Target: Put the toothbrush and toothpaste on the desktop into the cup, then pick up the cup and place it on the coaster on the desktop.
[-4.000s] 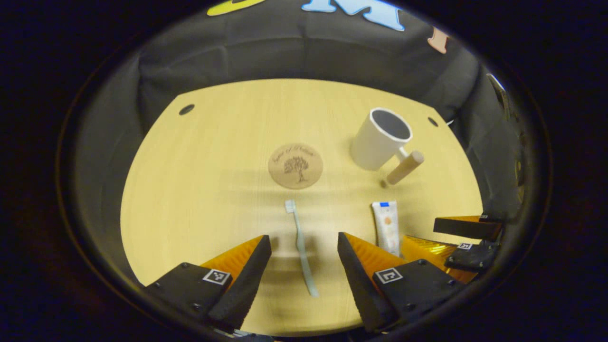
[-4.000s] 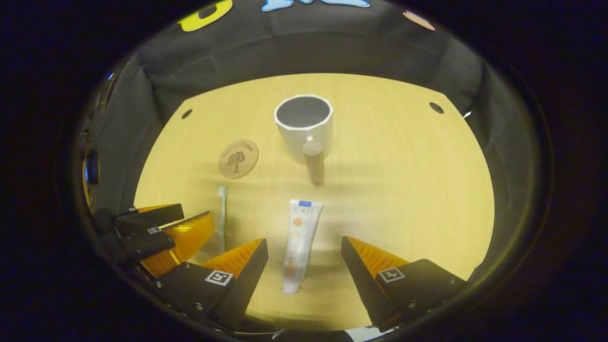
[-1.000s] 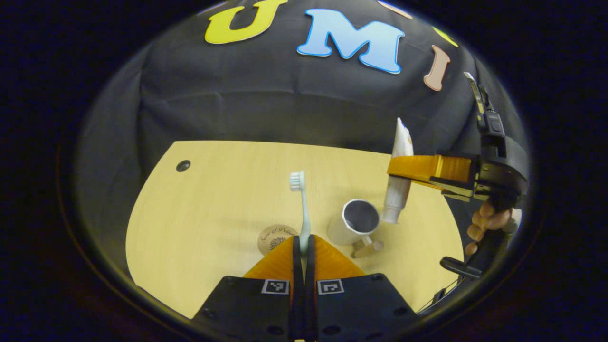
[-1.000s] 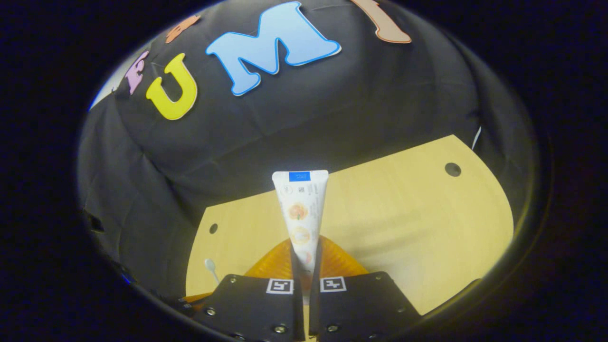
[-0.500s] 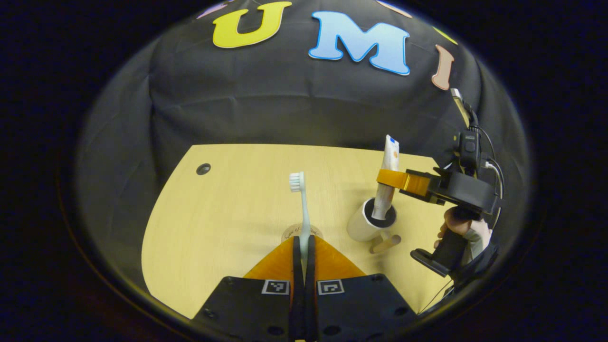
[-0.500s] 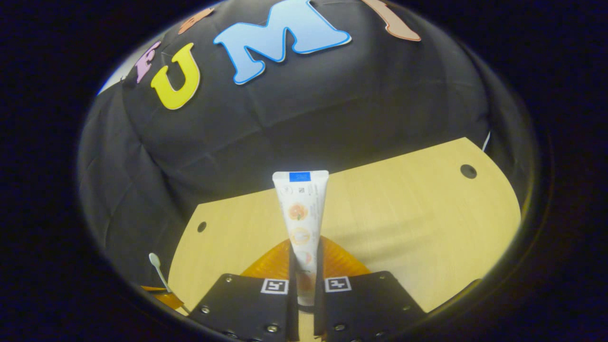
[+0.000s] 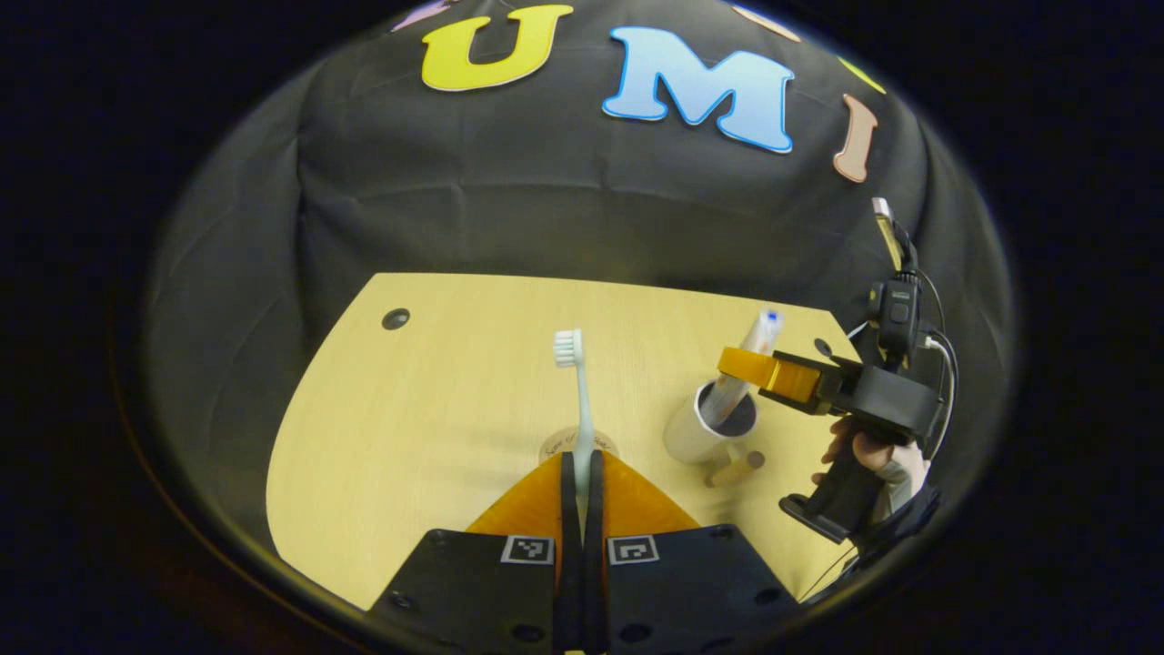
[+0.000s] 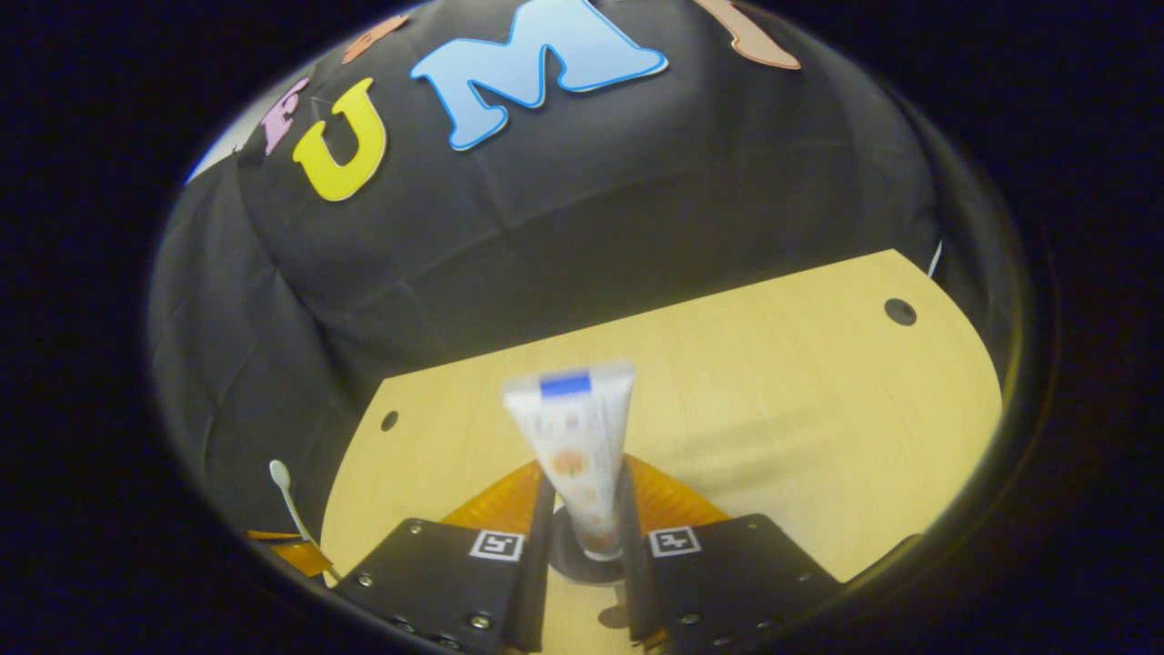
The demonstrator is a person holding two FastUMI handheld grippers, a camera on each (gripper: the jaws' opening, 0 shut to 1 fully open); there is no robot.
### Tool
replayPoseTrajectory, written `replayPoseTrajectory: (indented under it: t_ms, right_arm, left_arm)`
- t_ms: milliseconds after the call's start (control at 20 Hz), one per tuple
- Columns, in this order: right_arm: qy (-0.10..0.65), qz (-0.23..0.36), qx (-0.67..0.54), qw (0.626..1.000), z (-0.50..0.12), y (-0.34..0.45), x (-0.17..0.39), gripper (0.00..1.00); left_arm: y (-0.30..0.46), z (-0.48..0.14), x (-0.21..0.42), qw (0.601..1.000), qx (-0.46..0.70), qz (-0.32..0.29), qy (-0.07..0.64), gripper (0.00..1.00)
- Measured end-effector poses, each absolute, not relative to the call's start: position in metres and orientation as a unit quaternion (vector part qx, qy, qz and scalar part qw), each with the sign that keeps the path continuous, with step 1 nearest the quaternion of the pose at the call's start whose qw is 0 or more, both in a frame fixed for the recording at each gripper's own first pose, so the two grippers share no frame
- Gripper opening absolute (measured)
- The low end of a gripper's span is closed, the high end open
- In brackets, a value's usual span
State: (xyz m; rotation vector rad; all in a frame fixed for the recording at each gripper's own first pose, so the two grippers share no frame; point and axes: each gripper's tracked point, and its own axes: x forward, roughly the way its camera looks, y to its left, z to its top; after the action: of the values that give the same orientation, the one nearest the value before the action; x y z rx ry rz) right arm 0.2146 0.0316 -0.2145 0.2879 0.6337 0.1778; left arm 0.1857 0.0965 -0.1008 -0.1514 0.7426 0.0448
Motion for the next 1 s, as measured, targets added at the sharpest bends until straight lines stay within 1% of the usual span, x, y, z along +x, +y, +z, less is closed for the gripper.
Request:
replayPoseTrajectory:
  t_ms: [50, 100, 150, 200, 250, 300, 350, 500, 700, 800, 1000]
  right_arm:
    - [0.315, 0.087, 0.133, 0.936, -0.219, 0.031, 0.212, 0.45]
    - [0.32, 0.086, 0.129, 0.935, -0.222, 0.03, 0.21, 0.37]
    - [0.325, 0.086, 0.13, 0.933, -0.223, 0.03, 0.206, 0.46]
    - [0.325, 0.084, 0.13, 0.933, -0.223, 0.028, 0.203, 0.46]
    - [0.317, 0.091, 0.141, 0.934, -0.218, 0.031, 0.201, 0.48]
    - [0.313, 0.093, 0.149, 0.933, -0.213, 0.031, 0.2, 0.58]
    - [0.307, 0.092, 0.153, 0.935, -0.208, 0.029, 0.201, 0.81]
    - [0.28, 0.092, 0.175, 0.939, -0.179, 0.023, 0.197, 0.81]
    - [0.222, 0.092, 0.215, 0.947, -0.123, 0.005, 0.189, 0.81]
    - [0.21, 0.081, 0.213, 0.951, -0.111, -0.014, 0.18, 0.81]
    - [0.207, 0.054, 0.218, 0.952, -0.108, -0.054, 0.152, 0.81]
  left_arm:
    - [0.095, -0.1, 0.186, 0.929, -0.076, 0.021, 0.361, 0.07]
    - [0.091, -0.097, 0.188, 0.93, -0.078, 0.019, 0.359, 0.07]
    - [0.088, -0.095, 0.191, 0.931, -0.079, 0.016, 0.355, 0.07]
    - [0.086, -0.093, 0.193, 0.933, -0.081, 0.013, 0.351, 0.07]
    - [0.084, -0.092, 0.193, 0.934, -0.081, 0.011, 0.347, 0.07]
    - [0.082, -0.09, 0.19, 0.936, -0.081, 0.008, 0.343, 0.07]
    - [0.081, -0.088, 0.187, 0.937, -0.08, 0.007, 0.339, 0.07]
    - [0.072, -0.081, 0.192, 0.943, -0.085, -0.012, 0.321, 0.07]
    - [0.044, -0.072, 0.213, 0.95, -0.102, -0.066, 0.289, 0.07]
    - [0.028, -0.069, 0.224, 0.951, -0.107, -0.095, 0.275, 0.07]
    - [-0.002, -0.065, 0.251, 0.949, -0.135, -0.14, 0.248, 0.07]
